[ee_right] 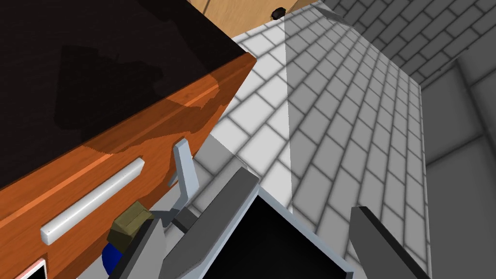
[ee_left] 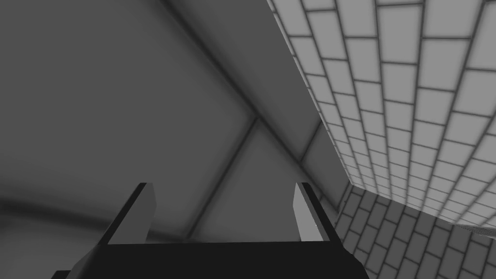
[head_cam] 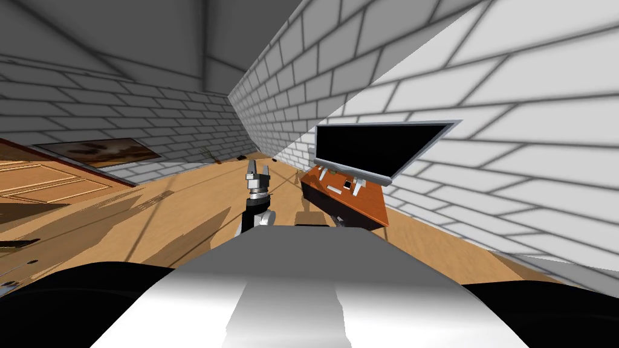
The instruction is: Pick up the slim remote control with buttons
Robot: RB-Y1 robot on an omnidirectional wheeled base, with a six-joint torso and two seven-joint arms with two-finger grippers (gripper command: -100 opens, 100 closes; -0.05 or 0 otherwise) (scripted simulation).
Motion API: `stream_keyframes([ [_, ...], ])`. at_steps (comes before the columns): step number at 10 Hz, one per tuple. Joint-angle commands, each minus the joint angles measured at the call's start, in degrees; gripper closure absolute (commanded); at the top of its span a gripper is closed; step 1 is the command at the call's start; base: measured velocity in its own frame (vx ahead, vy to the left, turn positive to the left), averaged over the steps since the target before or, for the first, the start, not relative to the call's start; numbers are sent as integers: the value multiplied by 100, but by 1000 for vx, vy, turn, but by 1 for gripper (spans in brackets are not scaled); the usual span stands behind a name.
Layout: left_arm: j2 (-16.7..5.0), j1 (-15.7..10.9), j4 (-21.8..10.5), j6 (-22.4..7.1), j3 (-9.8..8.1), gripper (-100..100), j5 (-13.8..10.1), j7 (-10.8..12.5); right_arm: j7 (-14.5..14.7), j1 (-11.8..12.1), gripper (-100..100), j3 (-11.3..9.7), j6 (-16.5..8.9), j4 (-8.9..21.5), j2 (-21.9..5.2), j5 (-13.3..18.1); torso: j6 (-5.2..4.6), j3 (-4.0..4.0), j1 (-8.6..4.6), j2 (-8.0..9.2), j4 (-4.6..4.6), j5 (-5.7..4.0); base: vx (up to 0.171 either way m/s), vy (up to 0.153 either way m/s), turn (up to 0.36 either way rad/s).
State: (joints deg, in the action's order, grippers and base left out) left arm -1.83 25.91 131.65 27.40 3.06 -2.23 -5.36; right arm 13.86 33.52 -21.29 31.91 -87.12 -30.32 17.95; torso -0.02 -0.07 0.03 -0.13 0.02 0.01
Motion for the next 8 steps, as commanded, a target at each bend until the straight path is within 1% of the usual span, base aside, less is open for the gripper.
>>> stream_keyframes([
  [1,0,0,0,0,0,0,0,0,29,-8,-100,-24,16,166,8,24,0,0,0,0,0,0,14,11,-5],
  [2,0,0,0,0,0,0,0,0,106,-37,-100,-156,10,370,-132,153,-2,3,-2,5,-1,-1,36,30,218],
  [3,0,-1,0,0,0,0,0,0,106,-37,-100,-156,10,481,-132,153,3,0,2,-1,0,0,39,26,154],
  [4,0,0,0,0,0,0,0,0,181,-69,-100,-285,4,692,-271,283,-1,-1,1,-2,1,0,59,41,238],
  [5,0,0,0,0,0,0,0,0,181,-69,-100,-285,4,880,-271,283,2,-4,6,-9,1,1,54,27,122],
  [6,0,1,0,0,0,0,0,0,255,-103,-100,-412,0,1141,-409,413,-2,-5,2,-8,2,1,78,35,291],
  [7,0,0,0,0,0,0,0,0,255,-103,-100,-412,0,1292,-409,413,3,-8,2,-16,3,1,61,23,117],
  [8,0,1,0,0,0,0,0,0,326,-138,-100,-536,-4,1457,-548,543,-4,-6,3,-10,3,1,71,38,223],
])
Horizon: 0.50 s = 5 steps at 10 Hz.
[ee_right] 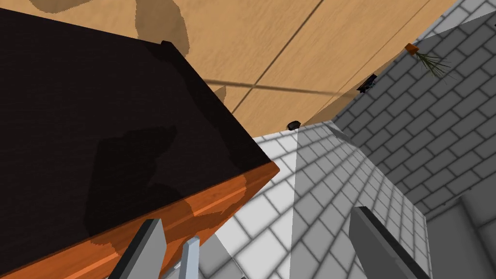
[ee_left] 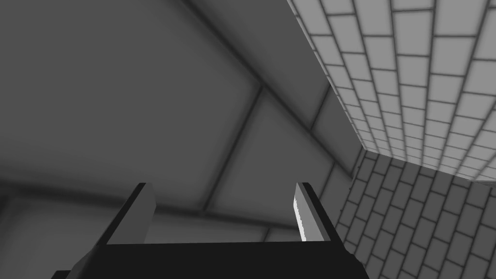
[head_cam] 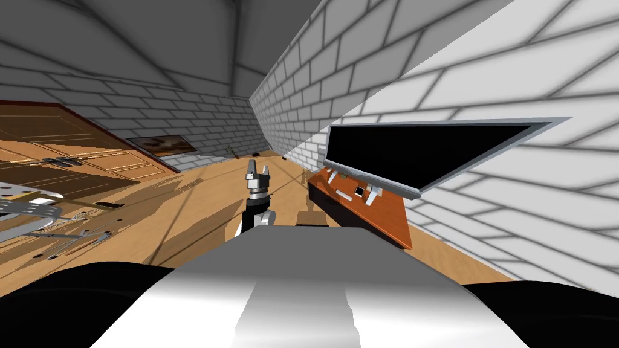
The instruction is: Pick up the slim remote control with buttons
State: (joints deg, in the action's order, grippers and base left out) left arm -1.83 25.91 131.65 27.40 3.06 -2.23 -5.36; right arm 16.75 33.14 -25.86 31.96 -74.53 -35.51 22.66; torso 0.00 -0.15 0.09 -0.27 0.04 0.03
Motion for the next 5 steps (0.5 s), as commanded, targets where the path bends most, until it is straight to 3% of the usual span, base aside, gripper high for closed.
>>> stream_keyframes([
  [1,0,0,0,0,0,0,0,0,37,-100,-100,-79,-8,286,-29,72,0,0,0,0,0,0,74,22,133],
  [2,0,1,0,0,-1,0,0,0,37,-100,-100,-79,-8,404,-29,72,-4,-1,-4,-1,1,-1,35,3,-16],
  [5,0,1,0,0,-1,0,0,0,173,-173,-100,-314,-13,974,-311,328,-5,0,-6,2,1,-2,75,25,219],
])
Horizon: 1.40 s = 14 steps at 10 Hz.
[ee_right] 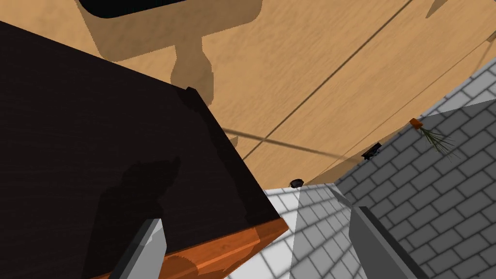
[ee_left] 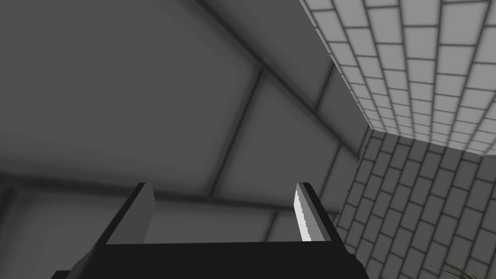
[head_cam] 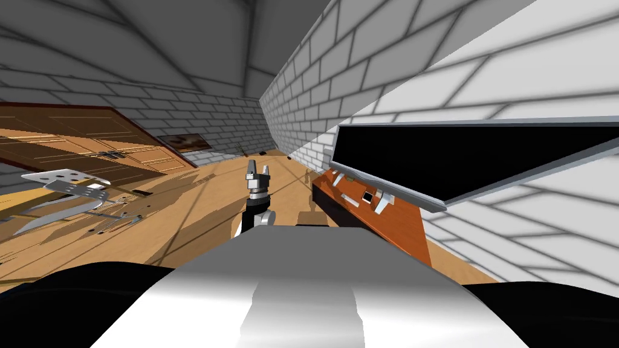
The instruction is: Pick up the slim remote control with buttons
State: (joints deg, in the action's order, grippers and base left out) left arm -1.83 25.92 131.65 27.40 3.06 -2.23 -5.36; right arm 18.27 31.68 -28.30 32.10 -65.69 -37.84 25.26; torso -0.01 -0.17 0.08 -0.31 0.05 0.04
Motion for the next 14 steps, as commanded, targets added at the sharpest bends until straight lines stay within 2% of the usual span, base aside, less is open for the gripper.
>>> stream_keyframes([
  [1,0,0,0,0,0,0,0,0,21,-27,-100,-70,-28,243,-77,68,0,0,0,0,0,0,80,16,113],
  [2,0,1,0,0,-1,0,0,0,85,-66,-100,-180,-30,451,-224,191,-5,0,-3,2,1,-1,104,11,245],
  [3,0,0,0,0,0,0,0,0,85,-66,-100,-180,-30,550,-224,191,0,-4,-6,-7,1,-1,94,6,136],
  [4,0,1,0,0,-1,0,0,0,145,-106,-100,-284,-32,806,-375,310,-4,-4,-6,-5,2,-3,113,9,227],
  [5,0,1,0,0,0,0,0,0,145,-106,-100,-284,-32,932,-375,310,0,-7,-7,-12,2,-2,101,-5,126],
  [6,0,1,0,0,-1,0,0,0,202,-146,-100,-380,-34,1116,-529,424,-5,-5,-9,-7,3,-2,117,-5,280],
  [7,0,1,0,0,-1,0,0,0,202,-146,-100,-380,-34,1254,-529,424,0,-7,-10,-13,2,-2,104,2,111],
  [8,0,2,0,0,-1,0,0,0,202,-146,-100,-380,-34,1261,-529,424,-7,-6,-5,-8,3,-2,49,7,-44],
  [11,0,1,0,0,-1,0,0,0,303,-226,-100,-550,-39,1767,-830,633,-6,-2,-6,-2,1,-1,101,-5,193],
  [12,-1,1,0,0,-1,0,0,0,303,-226,-100,-550,-39,1842,-830,633,-1,-8,-15,-14,2,-3,113,-27,114],
  [13,-1,2,0,0,-1,0,0,0,347,-266,-100,-625,-40,2101,-969,727,-6,-8,-14,-12,3,-4,129,-4,217],
  [14,0,1,0,0,-1,0,0,0,347,-266,-100,-625,-40,2163,-969,727,-2,-10,-7,-18,4,-2,105,-19,118],
])
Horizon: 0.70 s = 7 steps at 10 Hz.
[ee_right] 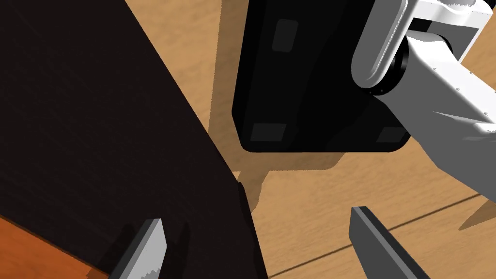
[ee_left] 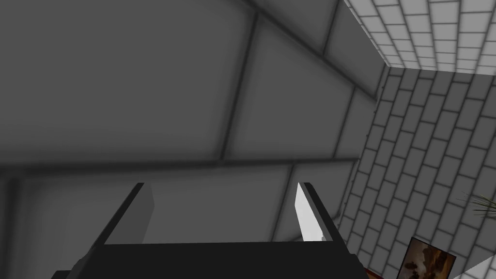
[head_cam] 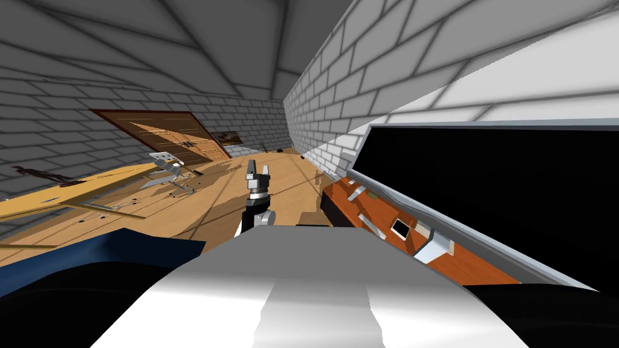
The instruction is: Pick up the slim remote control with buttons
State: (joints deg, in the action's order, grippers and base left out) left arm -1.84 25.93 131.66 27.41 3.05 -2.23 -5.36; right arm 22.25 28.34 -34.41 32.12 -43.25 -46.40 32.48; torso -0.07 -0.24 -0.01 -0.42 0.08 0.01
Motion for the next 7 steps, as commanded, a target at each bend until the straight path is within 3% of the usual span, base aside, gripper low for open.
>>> stream_keyframes([
  [1,0,0,0,0,0,0,0,0,-12,30,-100,-80,-44,187,-238,92,0,0,0,0,0,0,129,-4,179],
  [2,0,0,0,0,0,0,0,0,-12,30,-100,-80,-44,187,-238,92,3,-3,4,-7,0,2,115,-16,95],
  [5,0,1,0,0,0,0,0,0,74,-85,-100,-234,-45,823,-518,302,5,-15,-6,-28,4,0,181,-39,235],
  [7,0,1,0,0,0,0,0,0,93,-126,-100,-274,-42,1057,-572,357,-1,-13,-5,-21,5,-3,133,-39,96],
])
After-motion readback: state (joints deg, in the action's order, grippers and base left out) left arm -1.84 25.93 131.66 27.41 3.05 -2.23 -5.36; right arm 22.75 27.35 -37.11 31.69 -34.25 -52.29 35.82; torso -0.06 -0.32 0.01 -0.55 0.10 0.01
